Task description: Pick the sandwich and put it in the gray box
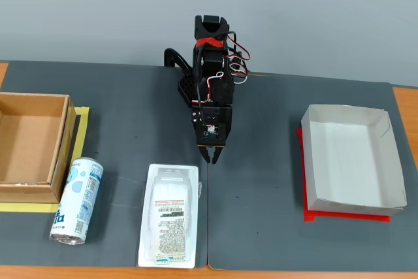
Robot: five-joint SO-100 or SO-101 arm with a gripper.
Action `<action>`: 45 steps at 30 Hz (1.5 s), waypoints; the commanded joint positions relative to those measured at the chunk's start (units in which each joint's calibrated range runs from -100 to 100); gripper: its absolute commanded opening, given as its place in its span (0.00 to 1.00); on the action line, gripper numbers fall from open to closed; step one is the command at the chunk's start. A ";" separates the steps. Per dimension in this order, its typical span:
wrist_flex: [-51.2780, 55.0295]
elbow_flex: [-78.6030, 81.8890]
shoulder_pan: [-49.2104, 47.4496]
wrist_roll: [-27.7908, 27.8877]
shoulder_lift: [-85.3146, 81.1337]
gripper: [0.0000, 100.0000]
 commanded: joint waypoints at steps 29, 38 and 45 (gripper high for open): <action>-0.91 0.45 -0.16 0.32 -0.60 0.02; -0.91 0.45 -1.28 0.32 -0.60 0.02; -0.91 0.36 -1.28 0.32 -0.43 0.02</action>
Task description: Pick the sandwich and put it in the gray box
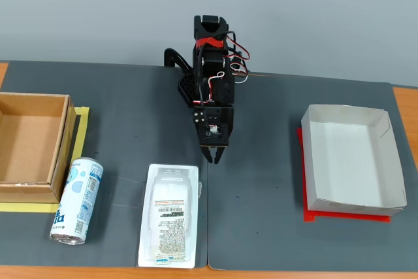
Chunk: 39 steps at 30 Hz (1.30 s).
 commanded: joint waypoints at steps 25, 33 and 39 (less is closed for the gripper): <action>-1.00 -24.79 -2.93 -0.35 28.23 0.02; -0.13 -39.36 -2.71 0.23 39.08 0.02; 0.04 -49.49 -2.26 0.28 46.29 0.02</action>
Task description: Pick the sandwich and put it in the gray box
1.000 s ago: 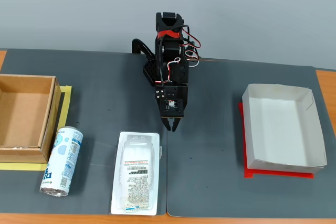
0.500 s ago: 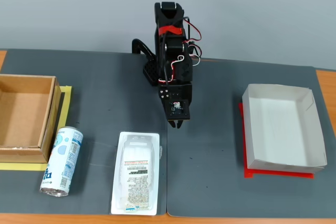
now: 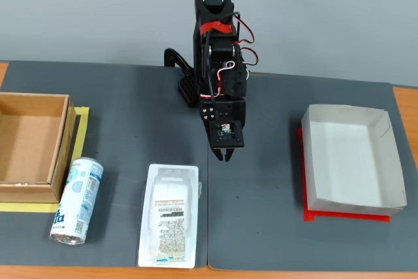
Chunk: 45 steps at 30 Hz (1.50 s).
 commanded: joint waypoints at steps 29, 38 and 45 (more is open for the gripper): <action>8.12 -27.45 18.81 3.87 23.56 0.02; 8.12 -33.79 18.44 3.40 31.53 0.02; 8.12 -38.04 18.07 3.72 35.34 0.03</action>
